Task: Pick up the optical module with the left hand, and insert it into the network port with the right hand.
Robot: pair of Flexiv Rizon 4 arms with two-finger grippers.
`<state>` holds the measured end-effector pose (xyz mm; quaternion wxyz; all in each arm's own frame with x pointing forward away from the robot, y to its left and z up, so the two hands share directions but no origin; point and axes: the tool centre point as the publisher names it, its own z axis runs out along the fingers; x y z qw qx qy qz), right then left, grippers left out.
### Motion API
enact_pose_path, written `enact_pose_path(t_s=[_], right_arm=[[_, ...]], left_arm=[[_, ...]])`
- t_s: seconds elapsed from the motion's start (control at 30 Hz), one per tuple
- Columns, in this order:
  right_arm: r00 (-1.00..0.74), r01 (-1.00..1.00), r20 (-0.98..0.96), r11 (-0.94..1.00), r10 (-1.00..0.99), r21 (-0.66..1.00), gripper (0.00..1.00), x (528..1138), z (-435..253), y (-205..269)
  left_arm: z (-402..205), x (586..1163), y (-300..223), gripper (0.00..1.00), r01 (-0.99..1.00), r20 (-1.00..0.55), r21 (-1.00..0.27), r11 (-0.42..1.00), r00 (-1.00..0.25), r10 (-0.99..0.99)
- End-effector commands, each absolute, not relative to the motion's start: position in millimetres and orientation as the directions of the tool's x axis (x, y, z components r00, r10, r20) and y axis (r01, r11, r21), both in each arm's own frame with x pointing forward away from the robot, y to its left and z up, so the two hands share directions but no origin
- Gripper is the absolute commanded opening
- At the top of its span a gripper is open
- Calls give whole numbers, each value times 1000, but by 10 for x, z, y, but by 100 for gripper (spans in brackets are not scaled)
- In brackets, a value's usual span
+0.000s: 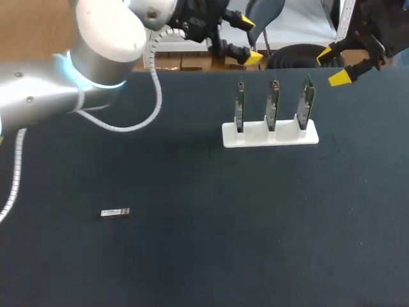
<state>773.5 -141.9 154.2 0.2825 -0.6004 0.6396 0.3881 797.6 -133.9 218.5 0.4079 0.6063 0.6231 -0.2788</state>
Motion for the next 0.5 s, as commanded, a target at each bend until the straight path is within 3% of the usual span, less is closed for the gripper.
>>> enact_pose_path(t_s=[0.03, 0.27, 0.5], right_arm=[[-120, -987, -827, -21, -550, 157, 100, 7733, 1543, -1415], [-120, -987, -827, -21, -550, 157, 100, 7733, 1543, -1415], [-120, -987, -827, -21, -550, 157, 100, 7733, 1543, -1415]], left_arm=[[2375, 7668, -892, 100, 953, -826, 219, 210, 67, 560], [2403, 7465, -306, 100, 909, -730, 304, 286, 29, 683], [2213, 7178, 331, 100, 892, -620, 289, 347, -102, 778]])
